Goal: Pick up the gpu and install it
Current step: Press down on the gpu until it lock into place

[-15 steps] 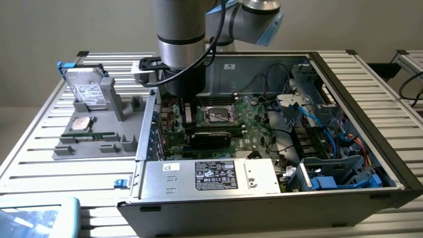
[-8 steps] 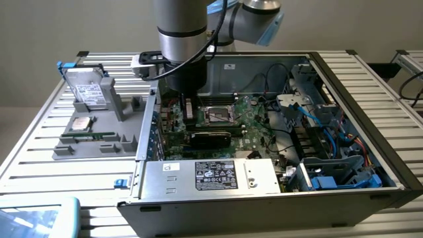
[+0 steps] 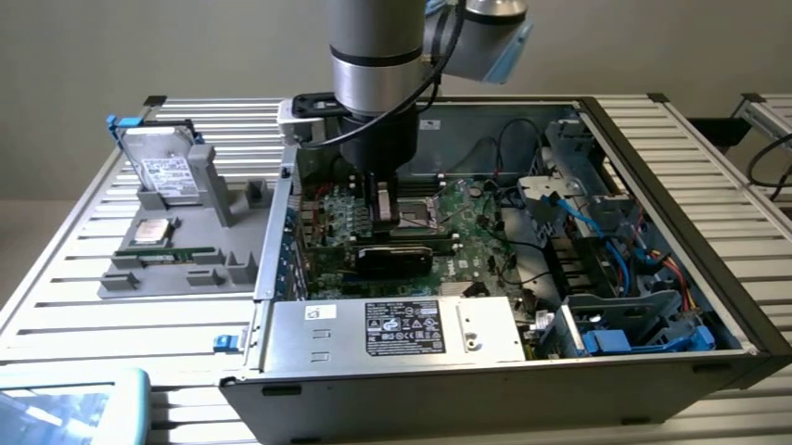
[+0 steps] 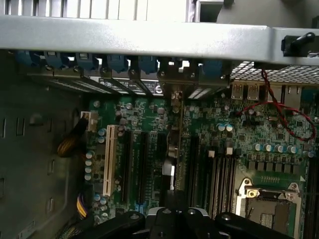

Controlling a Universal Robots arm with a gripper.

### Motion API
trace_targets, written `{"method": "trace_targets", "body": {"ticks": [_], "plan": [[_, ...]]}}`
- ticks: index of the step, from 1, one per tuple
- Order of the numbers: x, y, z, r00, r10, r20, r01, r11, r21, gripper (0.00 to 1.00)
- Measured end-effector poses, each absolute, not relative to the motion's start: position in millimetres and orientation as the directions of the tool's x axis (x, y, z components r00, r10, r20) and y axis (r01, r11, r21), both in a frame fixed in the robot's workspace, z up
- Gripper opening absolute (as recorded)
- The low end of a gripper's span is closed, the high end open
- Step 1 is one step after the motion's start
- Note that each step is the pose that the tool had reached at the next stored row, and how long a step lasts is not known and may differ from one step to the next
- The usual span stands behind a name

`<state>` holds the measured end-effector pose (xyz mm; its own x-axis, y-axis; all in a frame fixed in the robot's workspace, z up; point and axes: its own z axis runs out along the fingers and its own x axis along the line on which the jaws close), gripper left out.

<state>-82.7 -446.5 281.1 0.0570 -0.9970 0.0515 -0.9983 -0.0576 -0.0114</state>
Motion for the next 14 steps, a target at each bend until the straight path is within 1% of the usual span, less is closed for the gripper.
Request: {"method": "trace_targets", "body": {"ticks": [6,10,14], "plan": [[-78,-452,276,0.057,-0.997,0.042,-0.998,-0.058,-0.002,0.11],[-77,-452,273,0.057,-0.998,0.024,-0.998,-0.057,0.002,0.11],[-77,-452,268,0.058,-0.998,0.016,-0.998,-0.057,0.005,0.11]]}}
